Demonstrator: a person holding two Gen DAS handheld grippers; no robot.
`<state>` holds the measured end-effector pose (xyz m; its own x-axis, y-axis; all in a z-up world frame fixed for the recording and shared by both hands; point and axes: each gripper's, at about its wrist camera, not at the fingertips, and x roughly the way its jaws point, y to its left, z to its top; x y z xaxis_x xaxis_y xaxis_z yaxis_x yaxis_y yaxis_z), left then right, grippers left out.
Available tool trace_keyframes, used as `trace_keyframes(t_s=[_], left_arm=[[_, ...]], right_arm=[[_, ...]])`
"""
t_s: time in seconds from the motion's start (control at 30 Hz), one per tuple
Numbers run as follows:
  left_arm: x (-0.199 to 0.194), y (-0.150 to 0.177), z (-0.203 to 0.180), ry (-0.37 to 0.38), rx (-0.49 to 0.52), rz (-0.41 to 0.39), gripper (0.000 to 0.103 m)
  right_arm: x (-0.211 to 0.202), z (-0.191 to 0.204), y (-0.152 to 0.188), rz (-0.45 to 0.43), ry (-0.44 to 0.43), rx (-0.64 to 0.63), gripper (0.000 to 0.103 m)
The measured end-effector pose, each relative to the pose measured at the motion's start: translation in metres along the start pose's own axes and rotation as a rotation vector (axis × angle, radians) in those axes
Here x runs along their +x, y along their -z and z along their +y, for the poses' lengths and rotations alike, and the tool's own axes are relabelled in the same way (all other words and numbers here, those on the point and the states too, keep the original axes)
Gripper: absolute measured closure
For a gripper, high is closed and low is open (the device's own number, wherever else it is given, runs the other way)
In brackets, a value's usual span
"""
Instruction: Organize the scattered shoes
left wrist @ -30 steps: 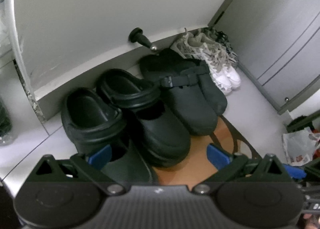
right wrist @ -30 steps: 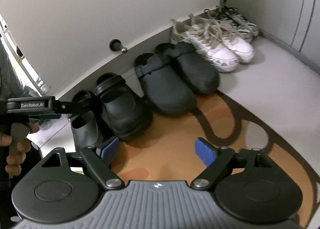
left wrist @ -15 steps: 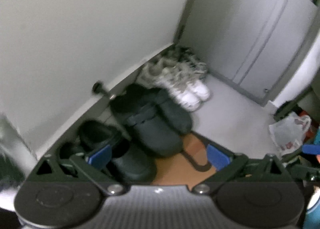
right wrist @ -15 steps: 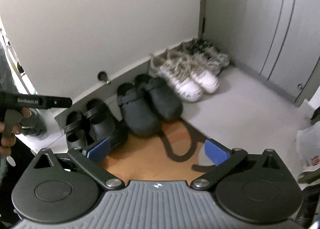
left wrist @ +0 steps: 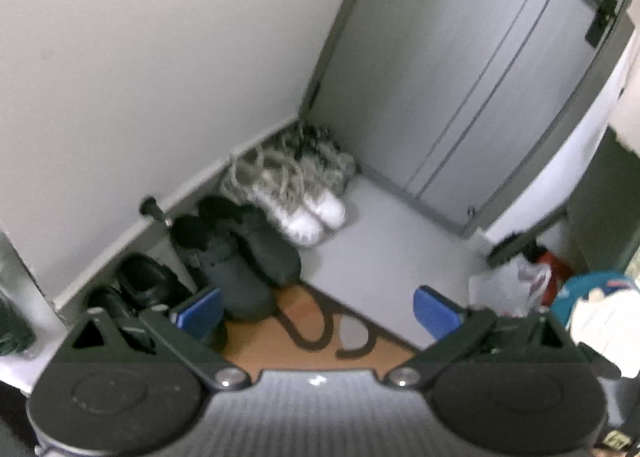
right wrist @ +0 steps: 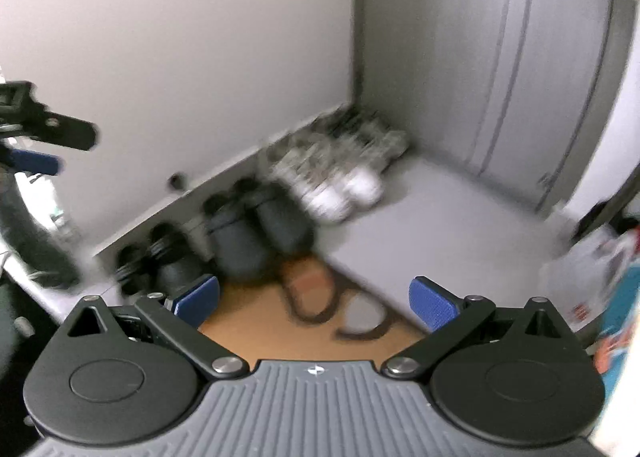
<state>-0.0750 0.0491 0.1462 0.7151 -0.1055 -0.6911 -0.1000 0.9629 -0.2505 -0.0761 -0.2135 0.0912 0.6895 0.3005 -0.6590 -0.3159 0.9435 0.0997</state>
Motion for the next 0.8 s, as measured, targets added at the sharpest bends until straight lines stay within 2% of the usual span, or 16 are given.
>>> trace_keyframes(t_s=[0.17,0.37,0.47,0.53,0.7,0.8], left_arm=[[-0.021,0.011,-0.026,-0.015,-0.081,-0.058,0.000],[-0.006,0.021,-0.041,-0.095,-0.158,-0.060,0.000],[0.004,0.031,-0.038,-0.126,-0.143,-0.137,0.000],[0.011,0.041,-0.031,-0.199,-0.150,-0.138,0.000],[0.030,0.046,-0.022,-0.275,-0.171,-0.119,0.000],[0.033,0.057,-0.028,-0.302,-0.133,-0.115,0.000]], right_arm=[[-0.003,-0.011,-0.002,0.020,-0.073,0.051,0.000],[-0.003,-0.019,0.004,0.015,-0.095,0.040,0.000],[-0.003,-0.024,0.004,0.017,-0.092,0.042,0.000],[-0.002,-0.032,0.003,0.016,-0.114,0.080,0.000],[0.004,-0.036,0.008,0.027,-0.083,0.047,0.000],[0.004,-0.038,0.007,0.033,-0.095,0.054,0.000]])
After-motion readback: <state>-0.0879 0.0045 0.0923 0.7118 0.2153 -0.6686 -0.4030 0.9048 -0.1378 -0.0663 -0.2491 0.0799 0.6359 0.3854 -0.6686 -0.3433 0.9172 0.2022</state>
